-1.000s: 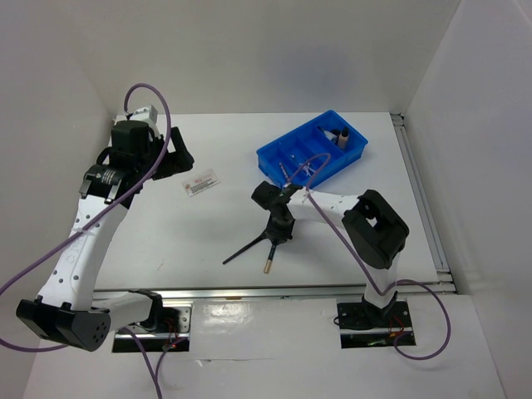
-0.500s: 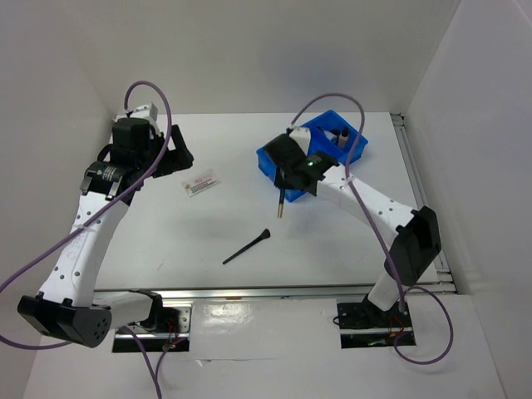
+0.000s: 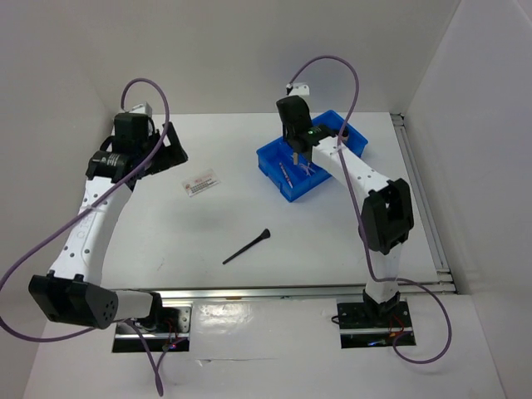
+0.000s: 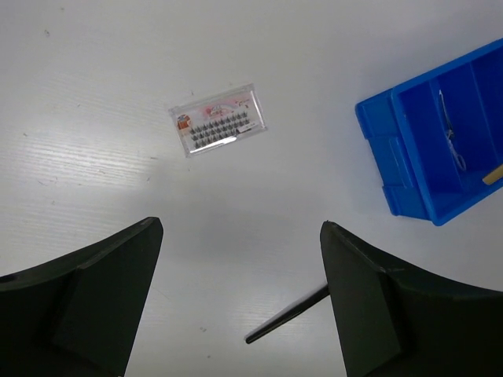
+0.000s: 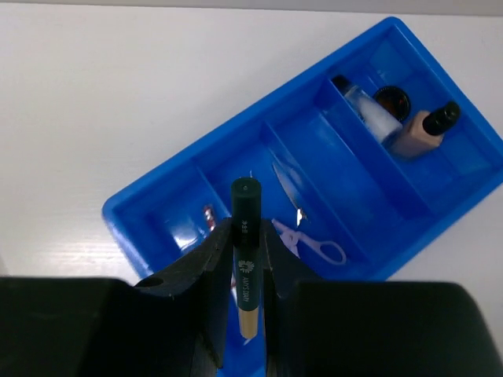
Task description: Organize the makeup
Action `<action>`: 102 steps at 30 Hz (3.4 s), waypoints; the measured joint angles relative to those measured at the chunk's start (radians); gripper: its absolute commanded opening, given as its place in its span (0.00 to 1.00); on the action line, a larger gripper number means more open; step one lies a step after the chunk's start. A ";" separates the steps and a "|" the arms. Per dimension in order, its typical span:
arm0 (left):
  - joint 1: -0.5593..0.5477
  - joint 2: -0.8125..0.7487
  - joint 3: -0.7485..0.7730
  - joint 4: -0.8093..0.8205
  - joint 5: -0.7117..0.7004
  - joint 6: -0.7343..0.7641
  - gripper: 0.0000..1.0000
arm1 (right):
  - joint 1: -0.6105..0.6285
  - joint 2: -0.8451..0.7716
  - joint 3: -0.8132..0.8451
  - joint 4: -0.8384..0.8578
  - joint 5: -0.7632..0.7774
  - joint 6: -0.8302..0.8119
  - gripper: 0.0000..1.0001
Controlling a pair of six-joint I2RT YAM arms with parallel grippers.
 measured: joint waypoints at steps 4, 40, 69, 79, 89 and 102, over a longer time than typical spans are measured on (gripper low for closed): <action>0.015 0.055 0.006 -0.001 0.003 -0.003 0.95 | -0.036 0.077 0.016 0.053 -0.041 -0.052 0.15; 0.024 0.088 0.081 -0.047 0.021 0.005 1.00 | 0.047 0.138 0.118 -0.091 -0.198 0.075 0.66; -0.013 -0.115 0.011 -0.132 -0.033 -0.003 1.00 | 0.356 0.054 -0.425 -0.228 -0.476 0.705 0.67; -0.013 -0.115 0.006 -0.135 -0.037 -0.002 1.00 | 0.386 0.146 -0.301 -0.251 -0.457 0.694 0.43; -0.013 -0.115 -0.001 -0.135 -0.058 0.000 1.00 | 0.415 0.217 -0.187 -0.324 -0.335 0.669 0.12; -0.013 -0.106 -0.001 -0.132 -0.075 0.001 1.00 | 0.302 0.082 -0.130 -0.102 -0.202 0.138 0.12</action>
